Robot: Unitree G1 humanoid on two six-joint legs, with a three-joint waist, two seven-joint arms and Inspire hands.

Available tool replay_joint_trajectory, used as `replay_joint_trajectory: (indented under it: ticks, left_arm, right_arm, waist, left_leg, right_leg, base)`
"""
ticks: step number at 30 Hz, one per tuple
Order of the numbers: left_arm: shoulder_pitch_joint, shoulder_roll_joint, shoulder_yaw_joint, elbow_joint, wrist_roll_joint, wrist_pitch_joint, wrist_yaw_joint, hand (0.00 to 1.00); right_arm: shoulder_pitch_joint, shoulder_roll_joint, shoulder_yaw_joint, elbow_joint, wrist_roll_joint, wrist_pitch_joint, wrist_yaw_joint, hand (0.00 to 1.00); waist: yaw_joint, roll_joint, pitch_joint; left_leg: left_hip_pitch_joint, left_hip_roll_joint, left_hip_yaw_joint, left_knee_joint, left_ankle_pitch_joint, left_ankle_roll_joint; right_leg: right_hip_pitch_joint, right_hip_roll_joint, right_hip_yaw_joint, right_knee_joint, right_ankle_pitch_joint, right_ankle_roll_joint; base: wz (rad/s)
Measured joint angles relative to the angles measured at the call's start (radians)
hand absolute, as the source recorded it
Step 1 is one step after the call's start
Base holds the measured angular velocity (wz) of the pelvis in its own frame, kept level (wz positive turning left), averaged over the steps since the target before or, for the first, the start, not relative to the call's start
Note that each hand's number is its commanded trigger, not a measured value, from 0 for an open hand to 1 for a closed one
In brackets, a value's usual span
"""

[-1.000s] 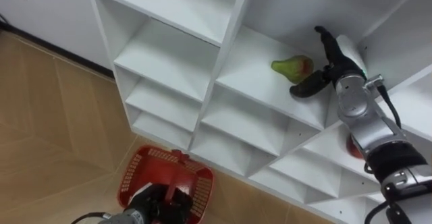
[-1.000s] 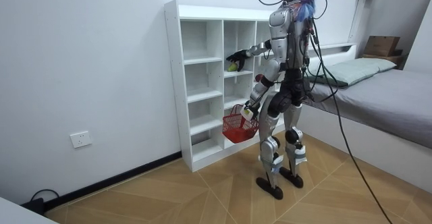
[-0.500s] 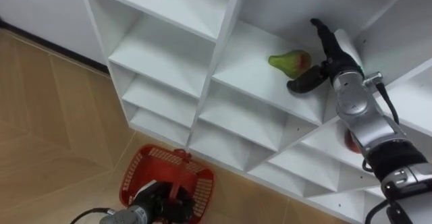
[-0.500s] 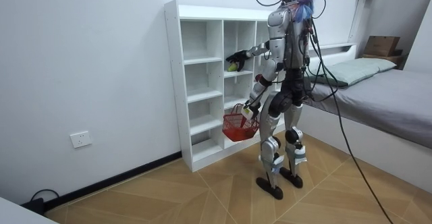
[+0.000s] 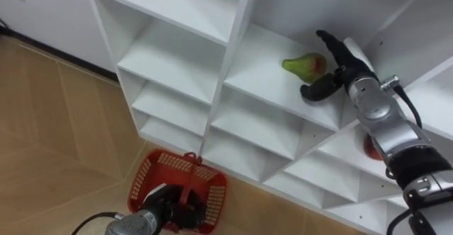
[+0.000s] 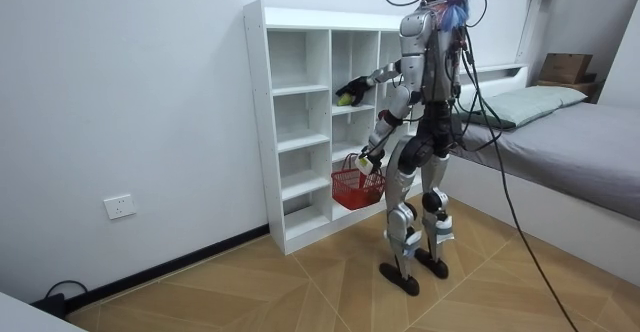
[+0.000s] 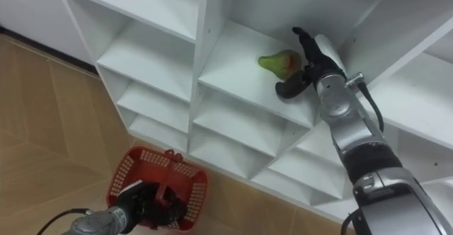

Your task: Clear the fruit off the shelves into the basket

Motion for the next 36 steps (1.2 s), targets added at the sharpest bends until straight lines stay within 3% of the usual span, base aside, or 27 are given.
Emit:
replay_joint_trajectory:
  ticks: [13, 14, 15, 16, 17, 28, 36]
  left_arm:
    - [0.001, -0.004, 0.002, 0.001, 0.001, -0.013, 0.0, 1.0]
    - [0.001, -0.004, 0.002, 0.001, 0.001, -0.013, 0.0, 1.0]
    - [0.001, -0.003, 0.002, 0.002, 0.001, -0.013, 0.0, 1.0]
    - [0.001, -0.002, 0.002, 0.004, 0.001, -0.013, 0.0, 1.0]
    - [0.001, -0.002, 0.002, 0.005, 0.001, -0.013, 0.0, 1.0]
    - [0.0, -0.003, -0.001, 0.03, 0.0, -0.017, 0.0, 1.0]
    - [-0.001, -0.011, -0.001, 0.041, 0.0, -0.017, 0.0, 1.0]
  right_arm:
    - [0.0, 0.0, 0.012, 0.021, 0.002, -0.005, 0.034, 0.0]
    - [0.0, 0.0, 0.012, 0.022, 0.002, -0.005, 0.034, 0.19]
    - [0.0, 0.0, 0.012, 0.022, 0.002, -0.006, 0.033, 0.62]
    - [0.0, 0.0, 0.012, 0.021, 0.002, -0.007, 0.033, 0.96]
    - [0.0, 0.0, 0.012, 0.021, 0.002, -0.008, 0.033, 1.0]
    - [-0.008, -0.005, 0.009, 0.027, -0.004, -0.021, -0.04, 1.0]
    - [-0.009, -0.001, 0.01, 0.027, 0.006, -0.02, -0.027, 1.0]
  waist:
    - [0.006, 0.001, 0.0004]
    - [0.006, 0.001, 0.0005]
    - [0.006, 0.001, 0.0006]
    - [0.005, 0.001, 0.0007]
    - [0.005, 0.001, 0.0007]
    - [0.002, 0.001, 0.0006]
    - [0.001, 0.002, 0.0017]
  left_leg:
    - [0.004, 0.0, 0.004, -0.005, 0.009, -0.001]
    - [0.004, 0.0, 0.004, -0.006, 0.009, -0.001]
    - [0.004, 0.0, 0.004, -0.006, 0.009, -0.001]
    - [0.004, 0.0, 0.004, -0.007, 0.009, -0.001]
    - [0.004, 0.0, 0.004, -0.007, 0.009, -0.001]
    - [0.012, -0.001, 0.001, -0.024, 0.011, -0.001]
    - [0.018, -0.001, 0.006, -0.037, 0.011, -0.001]
  right_leg:
    - [0.002, -0.001, 0.0, 0.0, 0.0, 0.0]
    - [0.002, -0.001, 0.0, 0.0, 0.0, 0.0]
    - [0.002, -0.001, 0.0, 0.0, 0.0, 0.0]
    - [0.002, -0.001, 0.0, 0.0, 0.0, 0.0]
    - [0.002, -0.001, 0.0, 0.0, 0.0, 0.0]
    - [0.002, -0.006, -0.004, 0.0, 0.0, 0.0]
    - [0.0, -0.009, 0.0, 0.0, 0.0, 0.0]
  base:
    - [0.0]
    - [0.0]
    - [0.0]
    - [0.0]
    - [0.0]
    - [0.0]
    - [0.0]
